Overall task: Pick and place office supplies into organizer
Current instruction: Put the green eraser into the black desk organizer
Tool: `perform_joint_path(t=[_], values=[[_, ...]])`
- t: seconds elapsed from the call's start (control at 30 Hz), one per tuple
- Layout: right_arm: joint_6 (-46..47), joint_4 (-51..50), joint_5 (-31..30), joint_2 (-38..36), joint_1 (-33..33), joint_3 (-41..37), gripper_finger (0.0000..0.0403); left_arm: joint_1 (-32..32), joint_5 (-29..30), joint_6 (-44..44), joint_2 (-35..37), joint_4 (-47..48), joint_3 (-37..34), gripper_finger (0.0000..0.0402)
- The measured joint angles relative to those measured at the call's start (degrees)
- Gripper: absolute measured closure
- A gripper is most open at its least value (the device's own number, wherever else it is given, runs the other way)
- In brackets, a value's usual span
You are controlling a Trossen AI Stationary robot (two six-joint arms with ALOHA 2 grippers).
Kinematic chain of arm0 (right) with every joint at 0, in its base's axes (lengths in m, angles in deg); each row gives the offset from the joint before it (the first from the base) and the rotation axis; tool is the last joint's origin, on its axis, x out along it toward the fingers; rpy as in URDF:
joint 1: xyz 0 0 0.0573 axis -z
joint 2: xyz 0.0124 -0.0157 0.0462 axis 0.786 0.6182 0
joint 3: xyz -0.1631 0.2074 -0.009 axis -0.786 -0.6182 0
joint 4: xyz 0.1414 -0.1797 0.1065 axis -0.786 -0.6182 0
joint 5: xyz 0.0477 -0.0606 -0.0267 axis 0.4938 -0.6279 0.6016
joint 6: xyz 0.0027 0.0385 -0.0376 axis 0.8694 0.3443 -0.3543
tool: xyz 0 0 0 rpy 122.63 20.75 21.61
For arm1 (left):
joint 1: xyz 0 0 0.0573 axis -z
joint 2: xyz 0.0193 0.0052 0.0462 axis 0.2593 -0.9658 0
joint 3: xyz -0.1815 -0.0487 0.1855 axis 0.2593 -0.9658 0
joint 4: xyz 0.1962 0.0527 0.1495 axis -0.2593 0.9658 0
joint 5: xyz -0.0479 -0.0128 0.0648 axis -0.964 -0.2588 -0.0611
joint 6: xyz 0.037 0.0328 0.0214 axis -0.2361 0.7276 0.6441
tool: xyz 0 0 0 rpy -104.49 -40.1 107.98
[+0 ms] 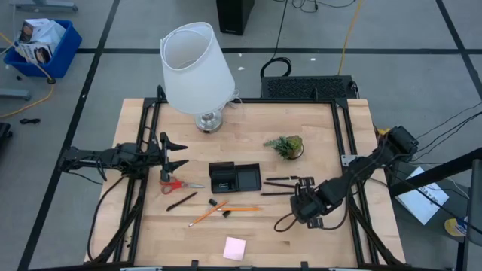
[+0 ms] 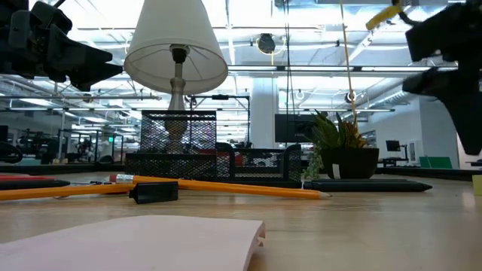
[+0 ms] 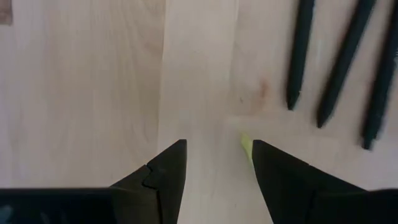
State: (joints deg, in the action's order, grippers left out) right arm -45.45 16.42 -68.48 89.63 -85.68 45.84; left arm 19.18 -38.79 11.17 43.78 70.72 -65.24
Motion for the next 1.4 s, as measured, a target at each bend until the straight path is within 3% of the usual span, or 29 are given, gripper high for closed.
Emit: perform_joint_path(t=[0.2, 0.5, 0.9, 1.4], values=[[-2.9, 0.0, -4.6, -1.1, 0.0, -2.7, 0.023, 0.0, 0.0, 0.0, 0.0, 0.0, 0.0, 0.0146], [-1.0, 9.8, -4.3, -8.4, 0.5, -11.6, 0.0233, 0.0, 0.0, 0.0, 0.0, 0.0, 0.0, 0.0146], [1.4, 11.6, -4.1, -10.7, 0.5, -18.4, 0.0237, 0.0, 0.0, 0.0, 0.0, 0.0, 0.0, 0.0146], [4.8, 16.2, -3.4, -10.7, 0.5, -19.9, 0.0334, 0.0, 0.0, 0.0, 0.0, 0.0, 0.0, 0.0146]])
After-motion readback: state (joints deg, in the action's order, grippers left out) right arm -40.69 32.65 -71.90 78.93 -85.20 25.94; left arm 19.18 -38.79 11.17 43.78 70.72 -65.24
